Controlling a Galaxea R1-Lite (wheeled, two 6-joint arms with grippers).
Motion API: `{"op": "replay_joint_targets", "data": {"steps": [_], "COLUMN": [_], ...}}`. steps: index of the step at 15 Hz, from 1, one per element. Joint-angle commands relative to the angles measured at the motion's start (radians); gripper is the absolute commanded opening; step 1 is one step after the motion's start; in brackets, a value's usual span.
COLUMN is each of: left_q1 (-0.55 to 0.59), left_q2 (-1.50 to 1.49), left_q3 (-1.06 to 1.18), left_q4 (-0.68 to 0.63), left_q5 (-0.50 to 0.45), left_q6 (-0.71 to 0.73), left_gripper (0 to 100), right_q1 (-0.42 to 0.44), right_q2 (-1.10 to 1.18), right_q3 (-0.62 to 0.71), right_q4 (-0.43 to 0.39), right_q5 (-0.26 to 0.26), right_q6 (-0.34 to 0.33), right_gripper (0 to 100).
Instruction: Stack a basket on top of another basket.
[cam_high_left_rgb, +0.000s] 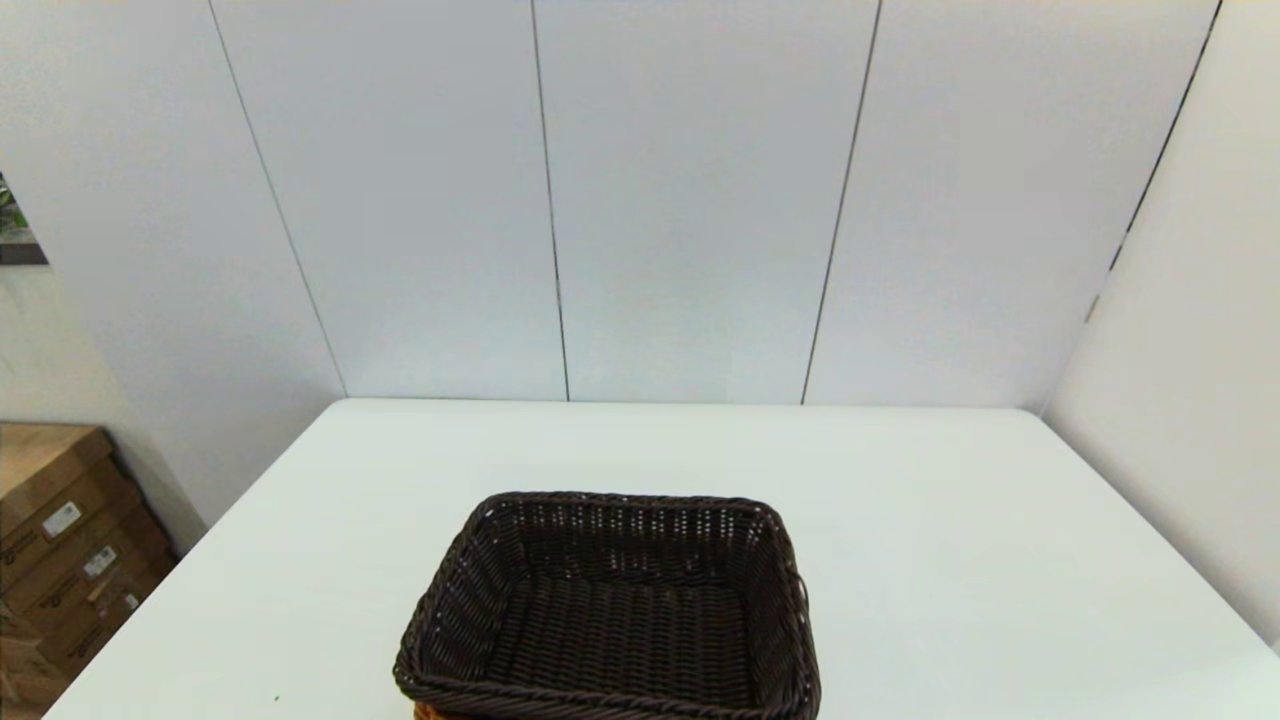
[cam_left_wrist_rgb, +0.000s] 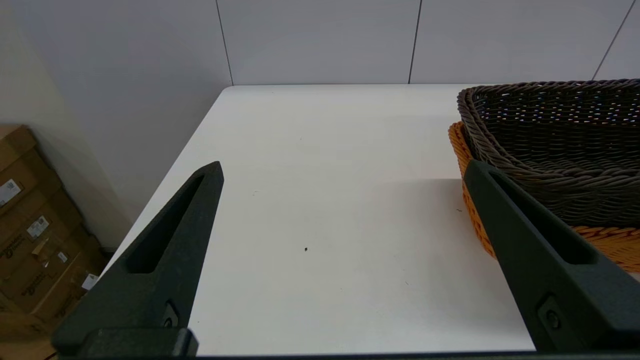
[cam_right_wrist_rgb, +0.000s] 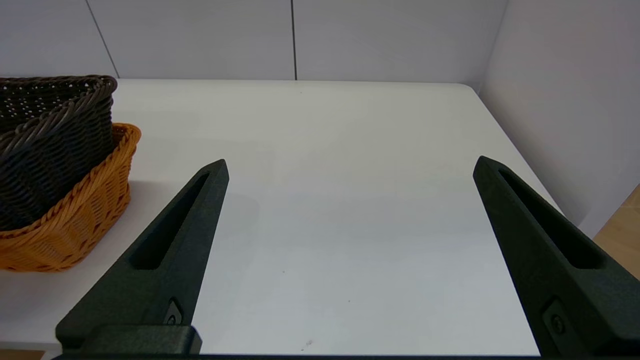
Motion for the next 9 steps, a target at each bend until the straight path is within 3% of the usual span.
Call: {"op": "replay_joint_targets", "data": {"steps": [1, 9], "left_q1": [0.0, 0.0], "left_q2": [-0.001, -0.001], "left_q3": [0.0, 0.0], "left_q4": [0.0, 0.0], "left_q5": [0.0, 0.0], "left_q6": [-0.001, -0.001], "left_gripper": [100, 100], "right_q1": [0.0, 0.0], "right_q2": [0.001, 0.001], "right_q3": [0.0, 0.0], "right_q4": [0.0, 0.0], "right_q5": [-0.001, 0.001], "right_q6": [-0.003, 0.0], "right_gripper": [100, 100]}}
